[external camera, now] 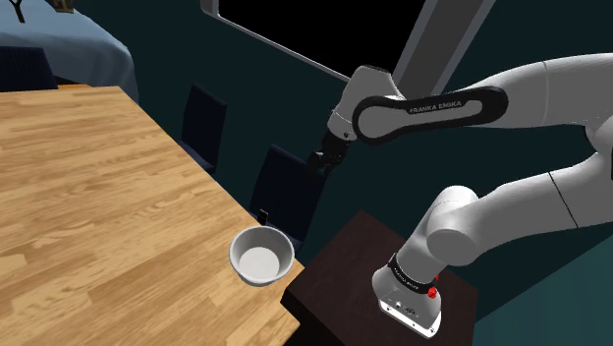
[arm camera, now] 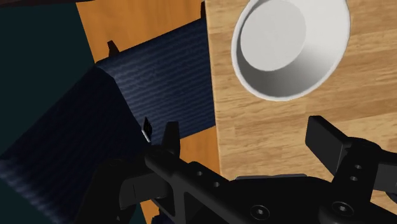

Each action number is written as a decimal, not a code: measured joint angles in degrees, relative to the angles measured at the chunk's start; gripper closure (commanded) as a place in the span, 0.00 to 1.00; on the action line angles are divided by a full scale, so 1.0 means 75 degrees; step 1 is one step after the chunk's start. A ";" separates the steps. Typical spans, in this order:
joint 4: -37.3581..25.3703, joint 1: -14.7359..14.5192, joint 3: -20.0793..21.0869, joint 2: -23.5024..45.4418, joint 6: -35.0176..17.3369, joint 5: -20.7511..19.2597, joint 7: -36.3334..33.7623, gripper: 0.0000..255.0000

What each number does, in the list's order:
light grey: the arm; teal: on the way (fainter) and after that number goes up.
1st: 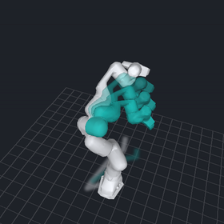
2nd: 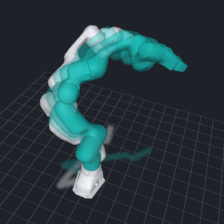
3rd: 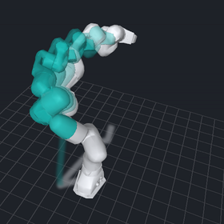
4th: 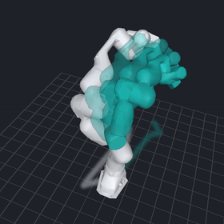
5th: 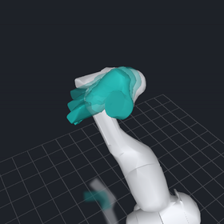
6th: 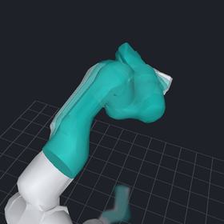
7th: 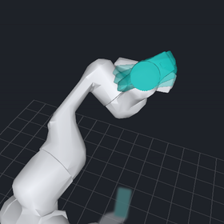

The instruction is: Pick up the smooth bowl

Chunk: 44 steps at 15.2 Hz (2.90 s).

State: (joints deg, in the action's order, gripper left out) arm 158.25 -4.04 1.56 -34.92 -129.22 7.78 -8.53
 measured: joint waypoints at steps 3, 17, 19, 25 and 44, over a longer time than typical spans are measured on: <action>0.0220 -0.0163 0.0112 0.0797 -0.0964 0.0176 0.0010 0.00; 0.0115 -0.1080 0.0552 0.5176 -0.5024 0.1836 0.0807 0.00; 0.0009 -0.1045 0.0641 0.5551 -0.5292 0.2089 0.1032 0.00; -0.0130 -0.0807 0.0983 0.6229 -0.5838 0.2650 0.1550 1.00; 0.0131 -0.1148 0.0440 0.4913 -0.4782 0.1617 0.0618 1.00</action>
State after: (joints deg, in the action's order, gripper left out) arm 159.23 -12.65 4.86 1.93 -165.09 19.90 -3.89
